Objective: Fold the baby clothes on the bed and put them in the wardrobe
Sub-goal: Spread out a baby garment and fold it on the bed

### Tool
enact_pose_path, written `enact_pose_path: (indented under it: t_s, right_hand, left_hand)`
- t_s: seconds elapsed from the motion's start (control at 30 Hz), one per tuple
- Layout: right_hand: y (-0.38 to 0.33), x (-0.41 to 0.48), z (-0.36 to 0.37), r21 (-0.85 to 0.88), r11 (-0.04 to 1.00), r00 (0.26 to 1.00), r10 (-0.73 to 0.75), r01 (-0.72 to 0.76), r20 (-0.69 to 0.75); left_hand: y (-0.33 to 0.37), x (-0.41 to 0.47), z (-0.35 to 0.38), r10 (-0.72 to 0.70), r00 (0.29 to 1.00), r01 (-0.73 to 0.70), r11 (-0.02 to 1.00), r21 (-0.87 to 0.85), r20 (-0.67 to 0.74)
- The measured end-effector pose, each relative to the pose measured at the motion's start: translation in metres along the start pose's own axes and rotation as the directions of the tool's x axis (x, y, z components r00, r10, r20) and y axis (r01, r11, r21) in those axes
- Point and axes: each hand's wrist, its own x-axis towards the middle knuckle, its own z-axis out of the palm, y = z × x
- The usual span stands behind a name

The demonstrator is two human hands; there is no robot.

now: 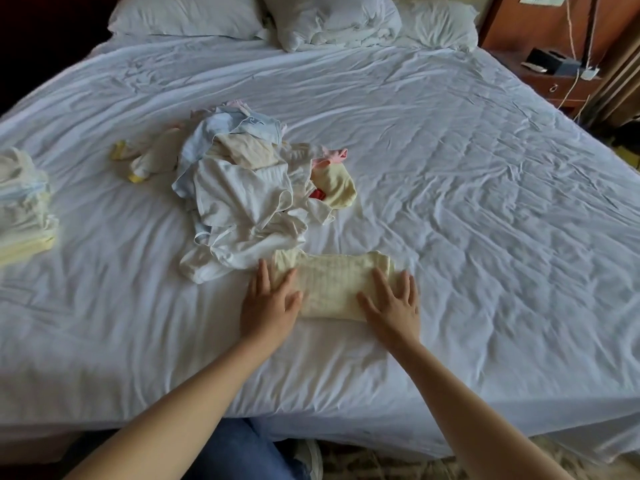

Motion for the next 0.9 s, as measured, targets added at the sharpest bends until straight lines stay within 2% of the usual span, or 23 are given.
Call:
enact_pose_path:
  t_s: [0.1,0.23,0.3,0.37,0.43,0.5,0.7,0.9]
  right_hand:
    - [-0.010,0.004,-0.008,0.009,0.999,0.999,0.030,-0.031,0.034]
    - [-0.016,0.013,-0.020,0.020,0.998,0.997,0.051,-0.052,0.054]
    - [-0.018,0.017,-0.028,0.040,0.999,0.993,0.026,-0.031,0.117]
    - [-0.021,0.020,-0.035,0.145,0.989,0.982,0.003,-0.032,0.191]
    - [-0.023,0.018,-0.043,0.275,0.960,0.977,-0.001,-0.059,0.214]
    - [-0.024,0.013,-0.050,0.361,0.930,0.979,-0.001,-0.073,0.202]
    - [-0.034,-0.001,-0.064,0.490,0.872,0.988,-0.067,-0.012,0.142]
    - [-0.082,-0.022,-0.066,0.627,0.777,0.982,-0.158,0.057,0.106]
  left_hand:
    - [0.013,0.001,-0.011,-0.110,0.993,0.109,0.994,-0.020,-0.040]
    - [0.018,0.002,-0.016,-0.251,0.968,0.245,0.950,-0.194,-0.005]
    - [0.016,0.007,-0.018,-0.208,0.977,0.214,0.944,-0.251,0.051]
    - [0.014,0.014,-0.024,-0.154,0.982,0.183,0.911,-0.369,0.107]
    - [0.012,0.018,-0.032,-0.106,0.977,0.180,0.871,-0.457,0.183]
    - [0.009,0.018,-0.039,-0.064,0.978,0.157,0.855,-0.494,0.201]
    - [0.000,0.000,-0.061,0.023,0.999,0.006,0.778,-0.629,0.039]
    - [-0.037,-0.027,-0.107,-0.070,0.993,-0.018,0.715,-0.699,-0.096]
